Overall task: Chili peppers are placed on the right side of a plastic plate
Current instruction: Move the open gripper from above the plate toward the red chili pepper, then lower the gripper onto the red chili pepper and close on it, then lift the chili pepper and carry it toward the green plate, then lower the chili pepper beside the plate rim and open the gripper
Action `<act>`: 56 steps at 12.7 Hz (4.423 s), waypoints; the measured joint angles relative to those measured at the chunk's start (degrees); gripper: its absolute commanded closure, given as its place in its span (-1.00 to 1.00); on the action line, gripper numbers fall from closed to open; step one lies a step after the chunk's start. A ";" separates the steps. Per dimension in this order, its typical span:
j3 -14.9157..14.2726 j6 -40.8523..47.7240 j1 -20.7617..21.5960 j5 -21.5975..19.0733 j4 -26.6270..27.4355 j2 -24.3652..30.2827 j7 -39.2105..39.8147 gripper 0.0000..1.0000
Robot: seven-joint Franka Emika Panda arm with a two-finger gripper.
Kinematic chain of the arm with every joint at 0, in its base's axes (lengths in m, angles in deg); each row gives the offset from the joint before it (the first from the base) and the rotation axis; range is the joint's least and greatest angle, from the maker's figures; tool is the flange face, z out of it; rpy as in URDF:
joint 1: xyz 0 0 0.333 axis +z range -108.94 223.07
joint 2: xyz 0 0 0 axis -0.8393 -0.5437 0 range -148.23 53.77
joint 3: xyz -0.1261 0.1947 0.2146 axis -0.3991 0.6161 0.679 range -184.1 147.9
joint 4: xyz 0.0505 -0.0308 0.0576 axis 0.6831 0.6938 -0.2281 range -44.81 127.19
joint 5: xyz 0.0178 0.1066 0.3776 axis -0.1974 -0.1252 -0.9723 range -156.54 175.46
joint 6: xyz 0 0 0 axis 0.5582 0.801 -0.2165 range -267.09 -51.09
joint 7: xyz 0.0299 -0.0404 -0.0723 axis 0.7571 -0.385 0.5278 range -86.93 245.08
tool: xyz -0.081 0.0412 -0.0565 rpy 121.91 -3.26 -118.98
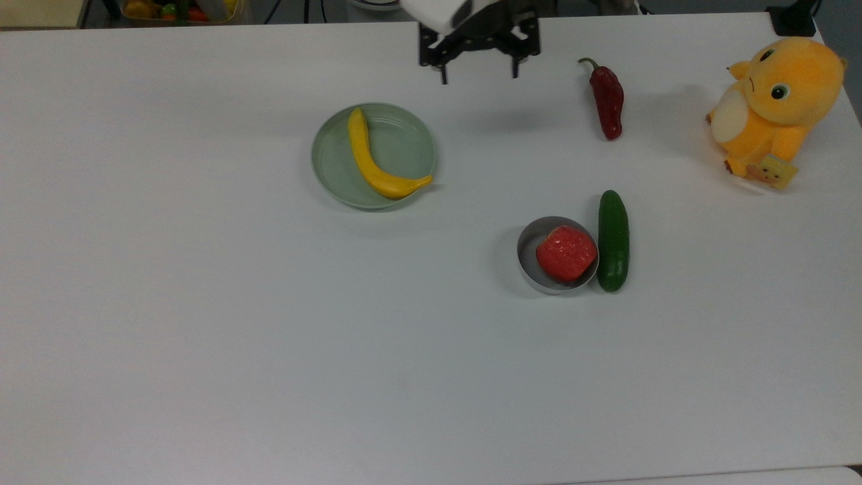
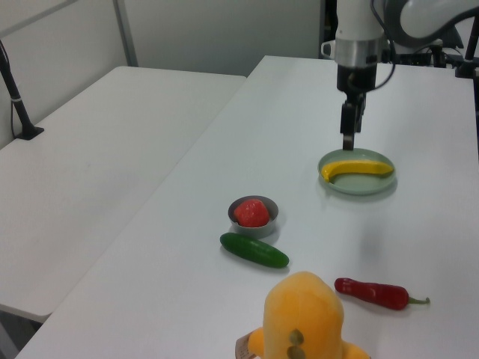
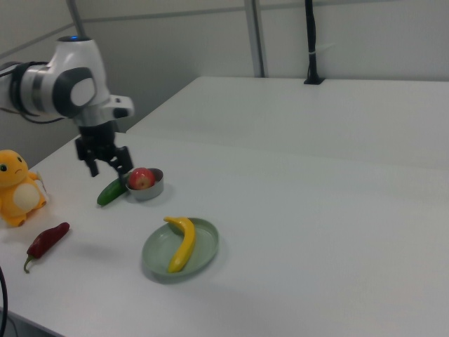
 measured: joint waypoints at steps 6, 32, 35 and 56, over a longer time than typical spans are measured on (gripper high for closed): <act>11.38 -1.31 0.14 0.00 2.06 -1.08 -8.50 -1.00; 16.37 -15.22 8.97 17.81 1.61 -19.06 -27.97 1.00; 16.30 -13.33 5.13 18.12 1.36 -16.10 -26.28 1.00; -13.48 -4.21 -3.98 18.09 -1.39 -6.02 6.10 1.00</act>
